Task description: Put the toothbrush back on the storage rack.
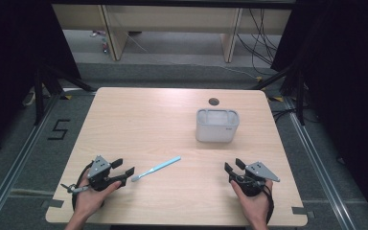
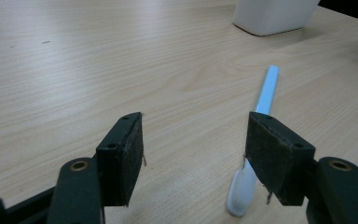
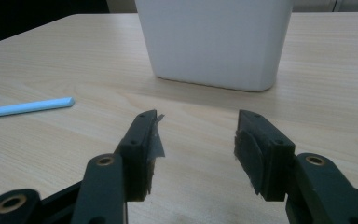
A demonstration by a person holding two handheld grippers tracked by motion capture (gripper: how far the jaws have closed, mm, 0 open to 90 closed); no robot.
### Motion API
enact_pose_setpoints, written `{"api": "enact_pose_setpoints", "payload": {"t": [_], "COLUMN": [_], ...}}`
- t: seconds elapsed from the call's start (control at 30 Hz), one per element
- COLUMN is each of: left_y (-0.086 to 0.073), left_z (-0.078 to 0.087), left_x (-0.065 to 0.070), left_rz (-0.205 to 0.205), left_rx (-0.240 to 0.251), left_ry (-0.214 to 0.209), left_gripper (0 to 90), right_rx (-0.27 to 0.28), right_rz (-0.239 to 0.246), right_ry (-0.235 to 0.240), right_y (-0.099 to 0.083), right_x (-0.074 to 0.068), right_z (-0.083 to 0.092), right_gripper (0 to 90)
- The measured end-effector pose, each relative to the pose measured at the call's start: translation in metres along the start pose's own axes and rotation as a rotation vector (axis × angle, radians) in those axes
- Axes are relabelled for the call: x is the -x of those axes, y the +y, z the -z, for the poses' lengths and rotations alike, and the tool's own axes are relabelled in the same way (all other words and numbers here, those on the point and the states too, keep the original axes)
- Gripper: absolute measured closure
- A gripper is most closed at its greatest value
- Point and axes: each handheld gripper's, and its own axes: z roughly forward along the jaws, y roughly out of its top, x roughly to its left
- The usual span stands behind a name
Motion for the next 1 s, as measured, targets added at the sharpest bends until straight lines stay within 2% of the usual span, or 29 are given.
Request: {"api": "enact_pose_setpoints", "payload": {"t": [0.07, 0.1, 0.2, 0.27, 0.3, 0.33, 0.47, 0.63, 0.67, 0.77, 0.8, 0.83, 0.87, 0.93, 0.97, 1.0], "left_y": [0.004, 0.006, 0.011, 0.015, 0.017, 0.019, 0.025, 0.036, 0.038, 0.045, 0.048, 0.051, 0.054, 0.060, 0.062, 0.062], "left_z": [0.000, 0.000, 0.001, 0.001, 0.001, 0.001, -0.001, -0.006, -0.008, -0.013, -0.015, -0.017, -0.019, -0.023, -0.026, -0.026], "left_x": [0.001, 0.002, 0.003, 0.006, 0.007, 0.008, 0.010, 0.012, 0.013, 0.015, 0.016, 0.017, 0.018, 0.020, 0.021, 0.021], "left_rz": [-0.005, -0.009, -0.011, -0.015, -0.021, -0.027, -0.036, -0.081, -0.085, -0.131, -0.158, -0.176, -0.190, -0.228, -0.234, -0.234], "left_rx": [0.002, 0.002, 0.003, -0.005, -0.014, -0.025, -0.061, -0.152, -0.172, -0.242, -0.274, -0.293, -0.318, -0.379, -0.403, -0.403], "left_ry": [-0.009, -0.015, -0.022, -0.021, -0.022, -0.026, -0.033, -0.068, -0.072, -0.093, -0.102, -0.110, -0.117, -0.126, -0.132, -0.132], "left_gripper": [37.3, 37.6, 37.9, 38.6, 38.9, 39.3, 41.8, 45.7, 46.6, 48.7, 49.4, 50.1, 50.8, 51.8, 52.4, 52.7], "right_rx": [0.004, -0.003, 0.000, 0.007, 0.000, -0.002, -0.004, -0.011, -0.007, -0.011, -0.020, -0.015, -0.020, -0.036, -0.035, -0.045], "right_rz": [0.014, -0.004, -0.011, 0.004, -0.020, 0.021, 0.014, -0.015, 0.012, -0.006, -0.013, 0.016, 0.015, -0.017, 0.011, -0.016], "right_ry": [-0.007, 0.003, -0.003, -0.017, -0.015, -0.004, -0.008, -0.001, -0.015, 0.010, 0.014, 0.001, -0.008, 0.004, 0.001, 0.003], "right_y": [0.000, 0.000, 0.000, 0.000, 0.000, 0.001, 0.001, 0.000, 0.001, 0.001, 0.001, 0.001, 0.001, 0.001, 0.002, 0.001], "right_x": [0.001, 0.000, -0.001, 0.001, -0.002, 0.001, 0.001, 0.001, 0.002, 0.002, 0.001, 0.003, 0.002, -0.001, 0.001, -0.001], "right_z": [0.000, 0.000, 0.000, -0.002, -0.001, -0.001, -0.001, -0.002, -0.002, -0.004, -0.004, -0.004, -0.005, -0.004, -0.004, -0.005], "right_gripper": [49.0, 48.9, 48.5, 48.3, 48.1, 48.1, 47.9, 47.5, 47.5, 47.3, 47.3, 47.0, 46.8, 46.8, 46.7, 46.6]}}
